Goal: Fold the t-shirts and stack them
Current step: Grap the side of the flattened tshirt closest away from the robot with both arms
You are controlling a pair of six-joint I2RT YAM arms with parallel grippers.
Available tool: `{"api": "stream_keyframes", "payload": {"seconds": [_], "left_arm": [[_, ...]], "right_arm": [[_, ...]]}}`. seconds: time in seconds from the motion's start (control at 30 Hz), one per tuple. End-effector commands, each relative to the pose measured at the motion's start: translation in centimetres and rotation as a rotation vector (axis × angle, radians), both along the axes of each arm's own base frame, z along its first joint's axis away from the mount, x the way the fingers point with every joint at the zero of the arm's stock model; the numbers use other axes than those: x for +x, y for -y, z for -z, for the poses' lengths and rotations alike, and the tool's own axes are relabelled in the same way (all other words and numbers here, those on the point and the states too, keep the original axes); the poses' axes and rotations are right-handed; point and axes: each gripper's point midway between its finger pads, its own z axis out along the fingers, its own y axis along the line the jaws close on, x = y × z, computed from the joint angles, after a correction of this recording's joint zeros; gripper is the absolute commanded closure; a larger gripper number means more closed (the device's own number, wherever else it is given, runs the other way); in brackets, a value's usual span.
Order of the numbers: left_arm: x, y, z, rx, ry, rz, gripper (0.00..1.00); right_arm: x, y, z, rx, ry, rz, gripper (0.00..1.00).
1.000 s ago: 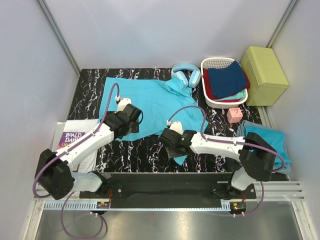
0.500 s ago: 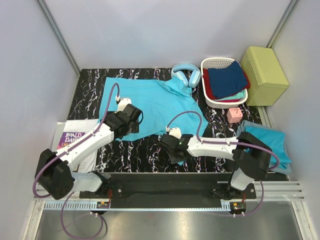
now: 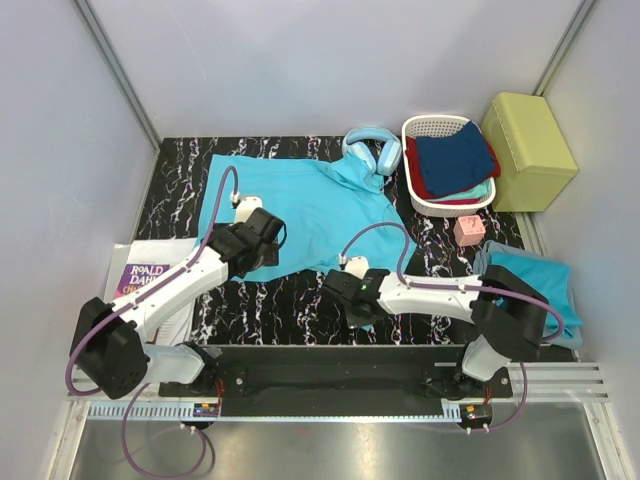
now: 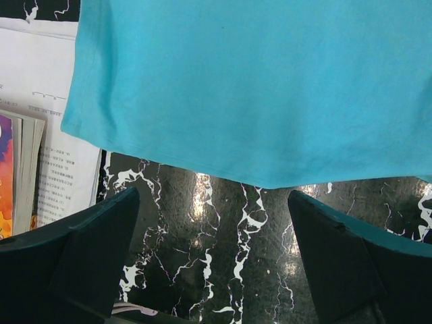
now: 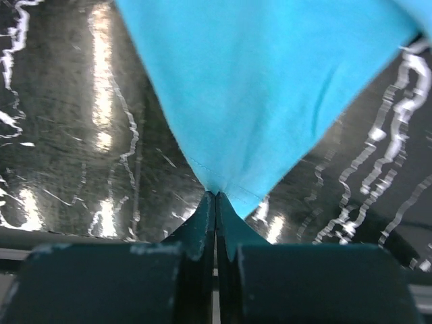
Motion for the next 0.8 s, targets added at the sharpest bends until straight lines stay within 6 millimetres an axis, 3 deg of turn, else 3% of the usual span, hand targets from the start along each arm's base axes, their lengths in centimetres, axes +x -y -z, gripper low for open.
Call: {"api": "stream_keyframes", "payload": {"seconds": [0.0, 0.27, 0.6, 0.77], "left_arm": [[0.3, 0.7, -0.8, -0.043, 0.03, -0.006, 0.01], [0.7, 1.2, -0.7, -0.032, 0.02, -0.002, 0.01], [0.8, 0.7, -1.2, 0.001, 0.026, -0.016, 0.01], [0.0, -0.3, -0.5, 0.035, -0.004, -0.054, 0.01]], "right_arm": [[0.0, 3.4, -3.1, -0.057, 0.074, 0.083, 1.0], [-1.5, 8.6, -8.0, -0.104, 0.114, 0.227, 1.0], [-3.6, 12.2, -8.7, -0.193, 0.069, 0.28, 1.0], [-2.9, 11.5, -8.2, -0.196, 0.089, 0.244, 1.0]]}}
